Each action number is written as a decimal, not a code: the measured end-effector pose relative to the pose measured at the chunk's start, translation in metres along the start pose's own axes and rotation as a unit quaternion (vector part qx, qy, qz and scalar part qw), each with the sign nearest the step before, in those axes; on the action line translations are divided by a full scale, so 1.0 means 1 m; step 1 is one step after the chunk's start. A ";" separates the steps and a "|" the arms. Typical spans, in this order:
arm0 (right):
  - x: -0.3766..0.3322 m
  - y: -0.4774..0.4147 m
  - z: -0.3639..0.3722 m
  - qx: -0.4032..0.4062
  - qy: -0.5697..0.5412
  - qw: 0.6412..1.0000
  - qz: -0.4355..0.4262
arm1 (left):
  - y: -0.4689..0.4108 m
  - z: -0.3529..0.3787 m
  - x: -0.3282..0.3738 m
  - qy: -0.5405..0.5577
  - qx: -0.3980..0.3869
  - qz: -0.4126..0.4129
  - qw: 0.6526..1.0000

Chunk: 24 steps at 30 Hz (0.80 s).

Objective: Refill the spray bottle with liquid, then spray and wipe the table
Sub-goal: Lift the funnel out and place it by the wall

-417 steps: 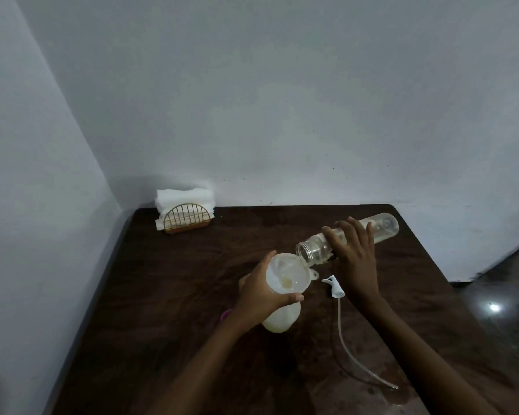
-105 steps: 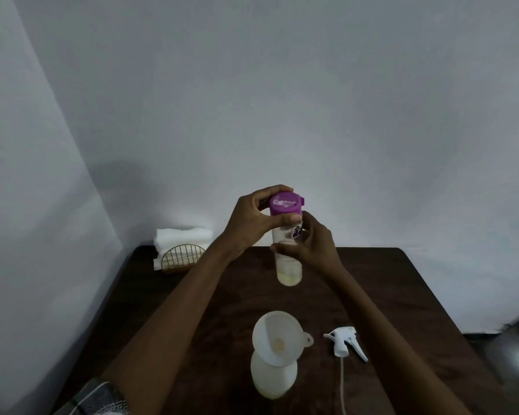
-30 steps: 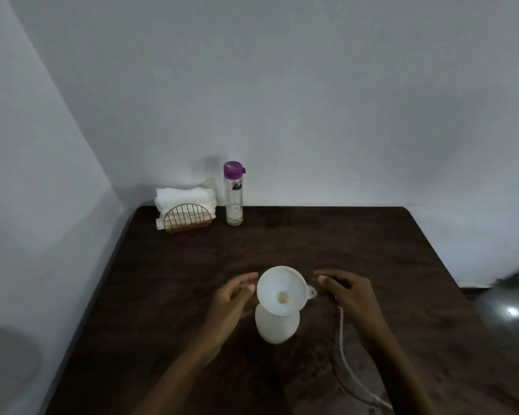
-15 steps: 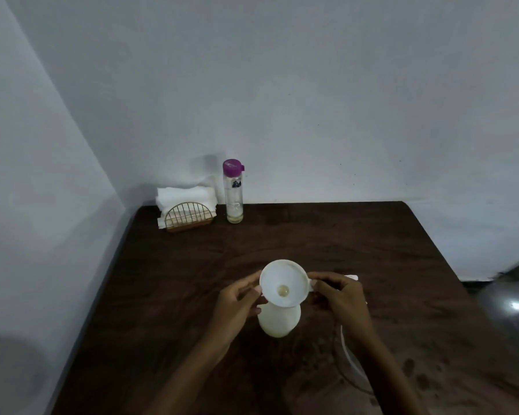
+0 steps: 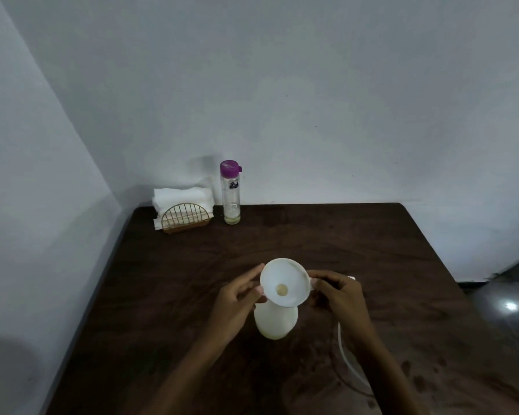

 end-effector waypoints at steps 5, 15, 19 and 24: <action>-0.003 0.002 0.001 -0.011 -0.010 1.000 -0.012 | 0.001 -0.001 0.002 -0.004 -0.001 0.021 1.000; 0.000 0.001 0.001 -0.026 -0.040 0.999 0.011 | -0.002 -0.003 -0.002 0.012 0.001 0.016 1.000; 0.005 0.000 0.002 -0.023 -0.029 0.999 0.029 | -0.002 -0.002 -0.006 0.001 0.001 0.003 1.000; 0.008 -0.001 0.001 -0.023 -0.046 0.998 0.042 | -0.002 -0.002 -0.007 0.016 0.005 -0.001 1.000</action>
Point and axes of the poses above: each hand's wrist, its own y-axis away from the middle knuckle, its own z-axis out of the palm, x = y × z, the point moved 3 cm from there along -y, towards the middle knuckle, and after that the axes turned 13 degrees about -x, right-handed, at the moved point
